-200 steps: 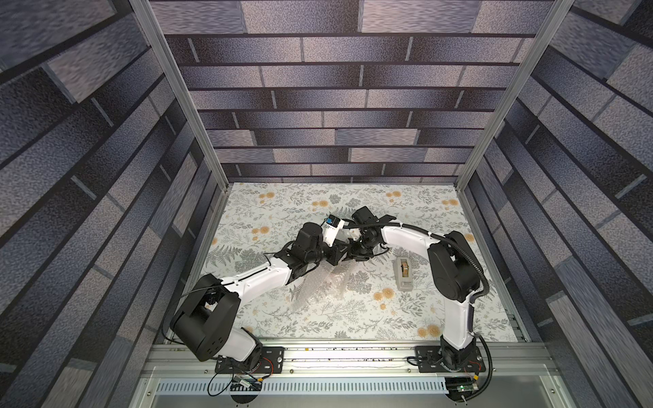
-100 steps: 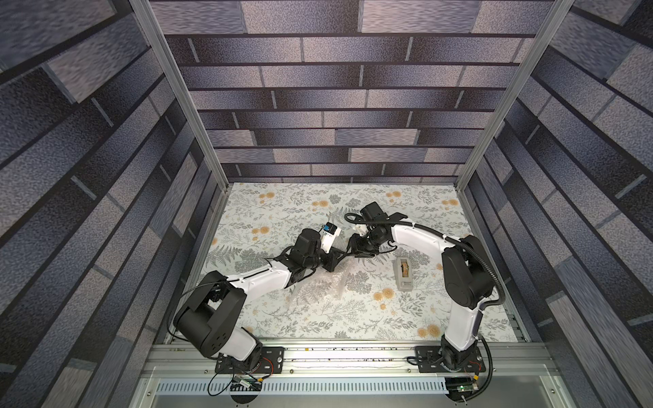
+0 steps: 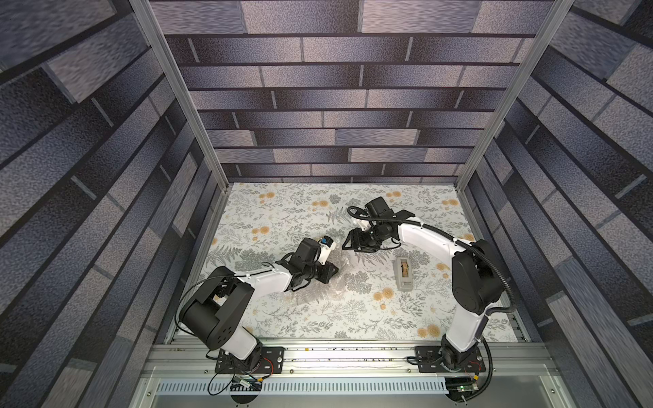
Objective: Wrap bowls in bubble wrap
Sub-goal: Wrap the bowl in bubble wrap.
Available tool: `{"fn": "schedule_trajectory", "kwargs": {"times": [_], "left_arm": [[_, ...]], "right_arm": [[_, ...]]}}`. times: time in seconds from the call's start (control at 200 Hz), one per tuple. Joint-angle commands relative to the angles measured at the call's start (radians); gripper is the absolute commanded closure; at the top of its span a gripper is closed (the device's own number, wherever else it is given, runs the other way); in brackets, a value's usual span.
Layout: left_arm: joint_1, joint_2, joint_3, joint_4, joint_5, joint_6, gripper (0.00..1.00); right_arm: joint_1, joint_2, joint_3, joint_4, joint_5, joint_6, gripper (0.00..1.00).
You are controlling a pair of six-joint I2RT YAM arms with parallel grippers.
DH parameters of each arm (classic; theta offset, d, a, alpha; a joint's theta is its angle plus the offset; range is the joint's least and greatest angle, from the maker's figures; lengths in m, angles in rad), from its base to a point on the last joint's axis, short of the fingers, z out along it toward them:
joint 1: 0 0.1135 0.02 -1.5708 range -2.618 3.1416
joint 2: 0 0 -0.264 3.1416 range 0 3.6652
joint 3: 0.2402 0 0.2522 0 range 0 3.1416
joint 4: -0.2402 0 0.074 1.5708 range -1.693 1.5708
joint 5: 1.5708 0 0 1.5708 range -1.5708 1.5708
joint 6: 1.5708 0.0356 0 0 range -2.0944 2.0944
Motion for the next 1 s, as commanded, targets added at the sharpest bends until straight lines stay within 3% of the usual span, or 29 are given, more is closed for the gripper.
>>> {"fn": "schedule_trajectory", "kwargs": {"times": [0.0,0.476,0.516,0.701,0.802,0.992], "left_arm": [[0.003,-0.009,0.034,-0.039,-0.002,-0.002,0.81],[-0.031,-0.018,0.099,-0.085,0.022,-0.007,0.81],[-0.032,-0.022,0.096,-0.087,0.022,-0.009,0.81],[-0.043,-0.043,0.083,-0.085,0.029,-0.023,0.81],[-0.044,-0.050,0.082,-0.084,0.030,-0.026,0.81],[-0.045,-0.062,0.095,-0.094,0.041,-0.022,0.81]], "right_arm": [[-0.004,0.012,-0.020,0.034,-0.051,-0.009,0.33],[0.046,0.096,-0.014,0.053,-0.033,-0.018,0.26],[0.050,0.105,-0.009,0.056,-0.034,-0.019,0.18],[0.062,0.132,0.008,0.065,-0.033,-0.014,0.17],[0.069,0.148,0.018,0.051,-0.014,-0.014,0.23],[0.079,0.166,0.031,0.026,0.035,-0.016,0.47]]}}
